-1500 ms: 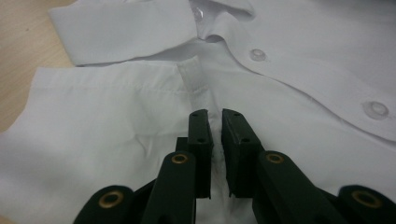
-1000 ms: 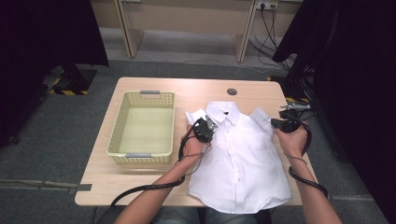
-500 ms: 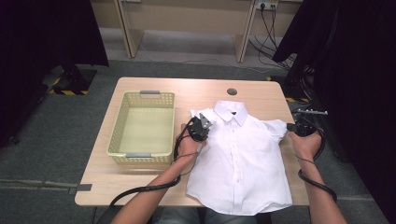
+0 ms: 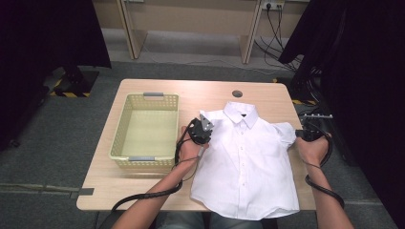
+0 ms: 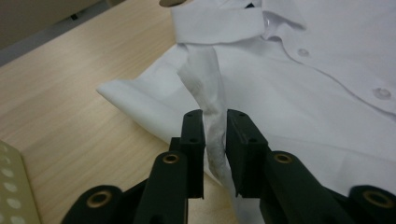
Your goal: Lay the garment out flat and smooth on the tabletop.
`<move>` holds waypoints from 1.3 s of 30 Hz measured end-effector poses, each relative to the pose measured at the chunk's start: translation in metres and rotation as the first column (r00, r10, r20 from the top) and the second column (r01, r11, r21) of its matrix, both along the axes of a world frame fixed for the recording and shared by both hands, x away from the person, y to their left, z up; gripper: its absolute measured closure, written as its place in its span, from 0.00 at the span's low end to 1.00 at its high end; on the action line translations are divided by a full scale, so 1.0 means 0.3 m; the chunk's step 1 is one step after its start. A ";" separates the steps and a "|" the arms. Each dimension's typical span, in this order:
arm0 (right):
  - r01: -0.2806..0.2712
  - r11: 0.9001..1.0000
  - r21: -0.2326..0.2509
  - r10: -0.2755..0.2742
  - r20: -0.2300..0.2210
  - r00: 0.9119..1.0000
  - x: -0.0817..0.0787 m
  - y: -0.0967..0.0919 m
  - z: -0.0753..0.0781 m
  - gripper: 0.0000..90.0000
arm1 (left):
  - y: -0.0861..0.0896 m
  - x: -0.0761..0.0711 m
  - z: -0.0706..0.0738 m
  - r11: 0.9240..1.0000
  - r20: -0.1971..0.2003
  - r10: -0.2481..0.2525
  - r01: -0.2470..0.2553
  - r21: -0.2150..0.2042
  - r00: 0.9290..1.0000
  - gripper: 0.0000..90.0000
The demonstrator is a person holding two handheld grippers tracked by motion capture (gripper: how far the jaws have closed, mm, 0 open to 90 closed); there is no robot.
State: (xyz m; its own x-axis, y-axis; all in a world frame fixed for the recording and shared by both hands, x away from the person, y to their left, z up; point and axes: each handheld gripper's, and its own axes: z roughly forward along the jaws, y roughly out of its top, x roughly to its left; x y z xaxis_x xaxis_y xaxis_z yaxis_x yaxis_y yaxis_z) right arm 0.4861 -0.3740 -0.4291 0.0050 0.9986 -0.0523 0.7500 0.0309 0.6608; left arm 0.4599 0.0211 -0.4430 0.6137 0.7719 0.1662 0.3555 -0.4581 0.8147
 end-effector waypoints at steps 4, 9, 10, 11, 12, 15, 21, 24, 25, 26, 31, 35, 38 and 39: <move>0.005 1.000 -0.030 -0.004 0.047 0.999 -0.005 0.009 0.027 0.83 | -0.007 -0.017 0.031 1.000 0.051 -0.015 0.016 -0.024 0.999 0.75; -0.113 0.993 0.015 0.112 0.064 0.992 0.018 0.051 0.038 0.78 | -0.036 -0.020 0.020 0.998 0.044 -0.053 0.054 -0.018 0.998 0.69; -0.140 0.990 0.023 0.139 0.061 0.988 0.026 0.062 0.034 0.77 | -0.045 -0.021 0.014 0.998 0.039 -0.067 0.067 -0.019 0.997 0.68; -0.163 0.986 0.031 0.161 0.051 0.986 0.036 0.073 0.029 0.76 | -0.053 -0.022 0.008 0.997 0.039 -0.078 0.079 -0.012 0.996 0.67; -0.163 0.986 0.031 0.161 0.051 0.986 0.036 0.073 0.029 0.76 | -0.053 -0.022 0.008 0.997 0.039 -0.078 0.079 -0.012 0.996 0.66; -0.227 0.974 0.028 0.226 0.022 0.974 0.076 0.113 0.009 0.74 | -0.087 -0.026 -0.008 0.992 0.034 -0.123 0.123 0.003 0.992 0.64; -0.269 0.963 0.006 0.269 -0.016 0.963 0.122 0.149 -0.023 0.72 | -0.124 -0.021 -0.030 0.984 -0.015 -0.173 0.173 0.032 0.985 0.63; -0.266 0.964 0.002 0.266 -0.034 0.963 0.144 0.150 -0.035 0.73 | -0.135 -0.017 -0.047 0.982 -0.032 -0.180 0.182 0.044 0.983 0.62; -0.268 0.963 -0.008 0.268 -0.037 0.963 0.149 0.150 -0.038 0.74 | -0.138 -0.017 -0.053 0.982 -0.038 -0.183 0.185 0.045 0.982 0.62; -0.273 0.962 -0.019 0.272 -0.042 0.962 0.154 0.152 -0.040 0.74 | -0.140 -0.016 -0.057 0.981 -0.042 -0.186 0.188 0.051 0.982 0.62; -0.281 0.959 -0.020 0.280 -0.062 0.958 0.171 0.152 -0.050 0.80 | -0.147 -0.008 -0.073 0.981 -0.062 -0.183 0.186 0.057 0.981 0.61; -0.285 0.959 -0.014 0.283 -0.074 0.956 0.174 0.152 -0.056 0.87 | -0.149 -0.006 -0.081 0.980 -0.077 -0.183 0.188 0.063 0.980 0.60; -0.275 0.961 0.006 0.274 -0.090 0.957 0.175 0.149 -0.064 0.95 | -0.150 -0.007 -0.088 0.980 -0.087 -0.184 0.190 0.062 0.979 0.60; -0.274 0.962 0.014 0.274 -0.092 0.957 0.175 0.148 -0.065 0.97 | -0.150 -0.007 -0.089 0.979 -0.088 -0.185 0.191 0.067 0.979 0.60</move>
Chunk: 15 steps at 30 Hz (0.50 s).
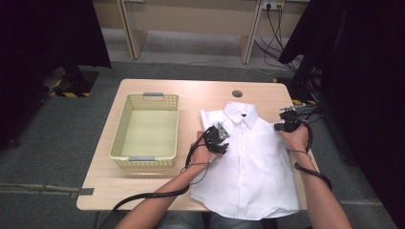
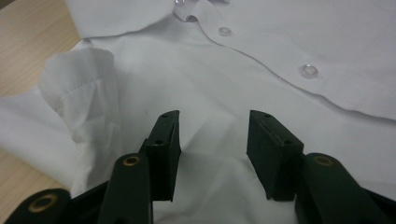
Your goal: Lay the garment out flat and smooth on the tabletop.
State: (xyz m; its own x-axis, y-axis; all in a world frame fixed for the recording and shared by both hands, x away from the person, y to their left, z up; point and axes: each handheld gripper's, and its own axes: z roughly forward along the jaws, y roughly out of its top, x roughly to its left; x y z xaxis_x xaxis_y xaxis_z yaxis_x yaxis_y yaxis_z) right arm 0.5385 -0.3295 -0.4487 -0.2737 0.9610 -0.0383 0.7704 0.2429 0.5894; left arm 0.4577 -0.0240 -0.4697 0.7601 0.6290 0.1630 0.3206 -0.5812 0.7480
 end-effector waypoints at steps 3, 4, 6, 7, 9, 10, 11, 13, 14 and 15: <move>0.003 1.000 0.007 -0.003 -0.013 1.000 -0.002 0.000 0.000 0.98 | -0.002 0.001 -0.005 1.000 -0.005 -0.001 0.001 0.003 1.000 0.60; 0.005 1.000 0.009 -0.005 -0.015 1.000 -0.003 0.000 0.001 0.99 | -0.003 0.001 -0.006 1.000 -0.006 -0.001 0.002 0.004 1.000 0.60; 0.008 1.000 0.013 -0.008 -0.017 1.000 -0.004 -0.001 0.003 0.99 | -0.004 0.001 -0.009 1.000 -0.011 -0.003 0.003 0.008 1.000 0.59; 0.009 1.000 0.013 -0.009 -0.019 1.000 -0.004 -0.001 0.003 0.99 | -0.005 0.000 -0.010 1.000 -0.013 -0.003 0.003 0.009 1.000 0.59; 0.011 1.000 0.018 -0.010 -0.019 1.000 -0.006 0.000 0.005 0.99 | -0.004 0.000 -0.012 1.000 -0.013 -0.002 0.002 0.007 1.000 0.59; 0.011 1.000 0.019 -0.011 -0.017 1.000 -0.006 0.000 0.006 0.99 | -0.004 0.000 -0.012 1.000 -0.012 -0.002 0.002 0.007 1.000 0.59; 0.010 1.000 0.019 -0.010 -0.014 1.000 -0.007 0.000 0.009 0.99 | -0.004 0.000 -0.012 1.000 -0.013 -0.003 0.003 0.007 1.000 0.59; 0.015 1.000 0.024 -0.014 -0.014 1.000 -0.008 0.000 0.013 0.99 | -0.003 0.000 -0.012 1.000 -0.015 -0.003 0.003 0.007 1.000 0.59; 0.017 1.000 0.025 -0.017 -0.010 1.000 -0.009 0.000 0.016 0.99 | -0.003 0.000 -0.012 1.000 -0.013 -0.003 0.003 0.007 1.000 0.59; 0.018 0.999 0.027 -0.018 -0.008 1.000 -0.009 -0.002 0.019 0.99 | -0.002 -0.001 -0.012 1.000 -0.014 -0.002 0.002 0.006 1.000 0.59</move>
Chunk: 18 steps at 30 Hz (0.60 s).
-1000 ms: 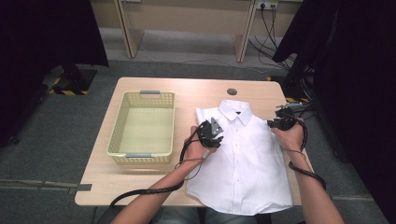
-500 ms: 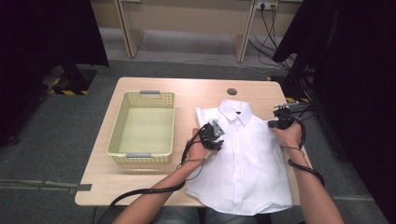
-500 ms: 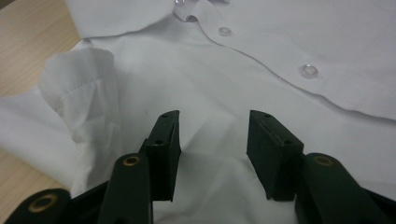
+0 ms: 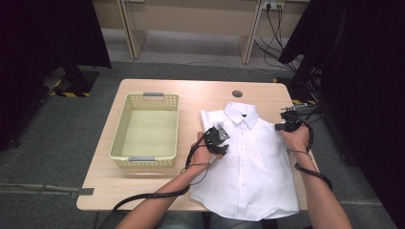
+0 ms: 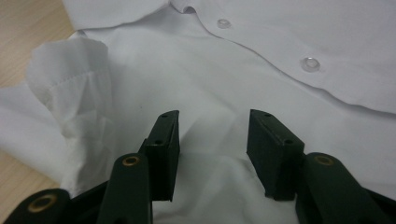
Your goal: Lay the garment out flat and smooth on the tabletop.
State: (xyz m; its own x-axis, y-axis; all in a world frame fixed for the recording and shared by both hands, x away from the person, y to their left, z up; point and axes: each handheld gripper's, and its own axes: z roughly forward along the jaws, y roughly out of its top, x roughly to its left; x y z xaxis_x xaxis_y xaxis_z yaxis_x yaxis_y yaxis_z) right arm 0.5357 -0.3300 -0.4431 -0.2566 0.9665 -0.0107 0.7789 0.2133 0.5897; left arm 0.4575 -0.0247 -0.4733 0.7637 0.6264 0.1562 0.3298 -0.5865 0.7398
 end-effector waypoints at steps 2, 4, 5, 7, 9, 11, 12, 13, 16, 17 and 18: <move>0.007 1.000 0.002 -0.007 0.012 1.000 -0.001 -0.002 0.008 0.99 | 0.000 -0.001 -0.001 1.000 0.000 0.002 -0.002 -0.004 1.000 0.60; 0.018 1.000 0.004 -0.018 0.031 0.999 -0.004 -0.005 0.021 0.99 | 0.001 -0.003 0.000 1.000 -0.001 0.002 -0.002 -0.002 1.000 0.60; 0.021 1.000 0.006 -0.022 0.041 0.999 -0.005 -0.007 0.029 0.99 | 0.001 -0.003 0.000 1.000 0.000 0.004 -0.004 0.000 1.000 0.60; 0.034 0.999 0.011 -0.034 0.064 0.997 -0.008 -0.011 0.047 0.99 | 0.001 -0.005 0.000 1.000 0.002 0.002 -0.002 0.007 1.000 0.60; 0.043 0.999 0.009 -0.044 0.089 0.995 -0.010 -0.018 0.063 0.99 | 0.000 -0.008 0.000 1.000 0.005 0.004 -0.004 0.005 1.000 0.60; 0.051 0.999 0.012 -0.052 0.100 0.994 -0.012 -0.022 0.071 0.99 | 0.001 -0.009 0.000 1.000 0.007 0.004 -0.004 0.006 1.000 0.60; 0.061 0.998 0.014 -0.062 0.112 0.992 -0.013 -0.028 0.078 0.99 | 0.001 -0.010 0.000 1.000 0.008 0.005 -0.005 0.006 1.000 0.60; 0.074 0.997 0.018 -0.076 0.128 0.989 -0.015 -0.037 0.086 0.99 | 0.001 -0.011 0.000 1.000 0.008 0.005 -0.005 0.006 1.000 0.60; 0.103 0.994 0.033 -0.107 0.150 0.983 -0.022 -0.056 0.101 0.99 | 0.000 -0.012 0.000 1.000 0.009 0.006 -0.007 0.008 1.000 0.60; 0.109 0.993 0.036 -0.113 0.154 0.981 -0.024 -0.061 0.102 0.99 | 0.000 -0.012 0.000 1.000 0.010 0.007 -0.007 0.009 1.000 0.60; 0.117 0.992 0.038 -0.121 0.155 0.980 -0.026 -0.064 0.102 0.99 | 0.000 -0.012 0.000 1.000 0.011 0.007 -0.007 0.009 1.000 0.60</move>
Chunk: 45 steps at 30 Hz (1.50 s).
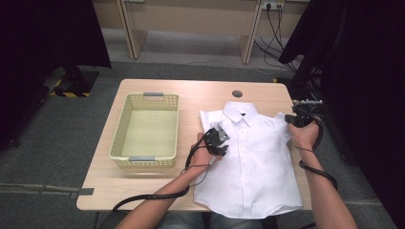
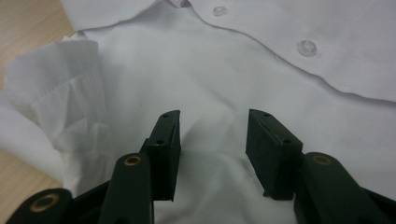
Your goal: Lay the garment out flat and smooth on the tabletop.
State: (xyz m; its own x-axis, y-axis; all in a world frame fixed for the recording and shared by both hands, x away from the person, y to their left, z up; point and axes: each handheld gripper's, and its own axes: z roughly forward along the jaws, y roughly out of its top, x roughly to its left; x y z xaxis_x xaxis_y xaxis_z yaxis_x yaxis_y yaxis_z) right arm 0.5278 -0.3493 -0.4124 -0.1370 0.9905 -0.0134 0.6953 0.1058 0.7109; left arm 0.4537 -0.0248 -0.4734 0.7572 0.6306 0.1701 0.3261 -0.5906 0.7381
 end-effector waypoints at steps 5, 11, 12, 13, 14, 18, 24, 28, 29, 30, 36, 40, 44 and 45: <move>0.029 0.999 -0.027 -0.031 -0.078 0.996 0.005 -0.006 -0.028 0.98 | 0.002 -0.004 0.001 1.000 -0.001 0.000 0.000 0.008 1.000 0.61; 0.087 0.992 -0.092 -0.104 -0.193 0.976 0.013 -0.021 -0.070 0.81 | 0.006 -0.016 0.002 1.000 -0.002 -0.002 0.002 0.011 1.000 0.61; 0.099 0.991 -0.090 -0.114 -0.189 0.975 0.011 -0.027 -0.070 0.79 | 0.007 -0.018 0.002 1.000 -0.001 -0.001 0.001 0.009 1.000 0.60; 0.111 0.990 -0.092 -0.126 -0.178 0.976 0.008 -0.031 -0.066 0.78 | 0.007 -0.021 0.001 1.000 0.000 -0.001 0.001 0.006 1.000 0.60; 0.112 0.989 -0.101 -0.128 -0.167 0.978 0.006 -0.035 -0.062 0.77 | 0.008 -0.023 0.001 1.000 -0.001 -0.002 0.002 0.007 1.000 0.60; 0.043 0.996 -0.073 -0.053 -0.130 0.990 -0.006 -0.019 -0.039 0.76 | 0.008 -0.030 0.002 1.000 -0.012 0.001 -0.001 0.001 1.000 0.60; -0.102 0.994 -0.030 0.092 -0.244 0.965 -0.022 0.051 -0.074 0.70 | 0.008 -0.044 0.002 1.000 -0.008 0.005 -0.005 0.005 1.000 0.60; -0.104 0.994 -0.042 0.089 -0.260 0.961 -0.019 0.062 -0.103 0.69 | 0.009 -0.054 0.005 1.000 -0.004 0.003 -0.002 0.019 1.000 0.58; -0.102 0.994 -0.044 0.087 -0.262 0.961 -0.017 0.062 -0.110 0.69 | 0.009 -0.057 0.004 1.000 -0.004 0.004 -0.004 0.018 1.000 0.58; -0.100 0.994 -0.038 0.087 -0.255 0.963 -0.016 0.061 -0.114 0.69 | 0.010 -0.058 0.004 1.000 -0.002 0.005 -0.005 0.017 1.000 0.58; -0.102 0.994 -0.039 0.091 -0.230 0.969 -0.008 0.062 -0.121 0.69 | 0.012 -0.064 0.002 1.000 0.007 0.013 -0.013 0.016 1.000 0.56; -0.104 0.994 -0.024 0.097 -0.197 0.976 0.006 0.055 -0.130 0.68 | 0.009 -0.054 0.000 1.000 0.014 0.019 -0.019 0.014 1.000 0.54; -0.111 0.993 -0.032 0.104 -0.166 0.981 0.019 0.056 -0.137 0.67 | 0.014 -0.034 -0.002 1.000 0.015 0.030 -0.030 0.007 0.999 0.53; -0.110 0.994 -0.028 0.104 -0.162 0.981 0.022 0.054 -0.139 0.66 | 0.016 -0.029 -0.002 0.999 0.016 0.035 -0.035 0.007 0.999 0.53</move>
State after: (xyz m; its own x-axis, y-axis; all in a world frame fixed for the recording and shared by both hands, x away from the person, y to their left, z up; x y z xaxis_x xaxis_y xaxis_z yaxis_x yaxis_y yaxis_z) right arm 0.5345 -0.3332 -0.4540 -0.2450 0.9693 -0.0186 0.7832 0.2092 0.5855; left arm 0.4450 -0.0200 -0.4741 0.7320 0.6552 0.1868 0.3346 -0.5845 0.7392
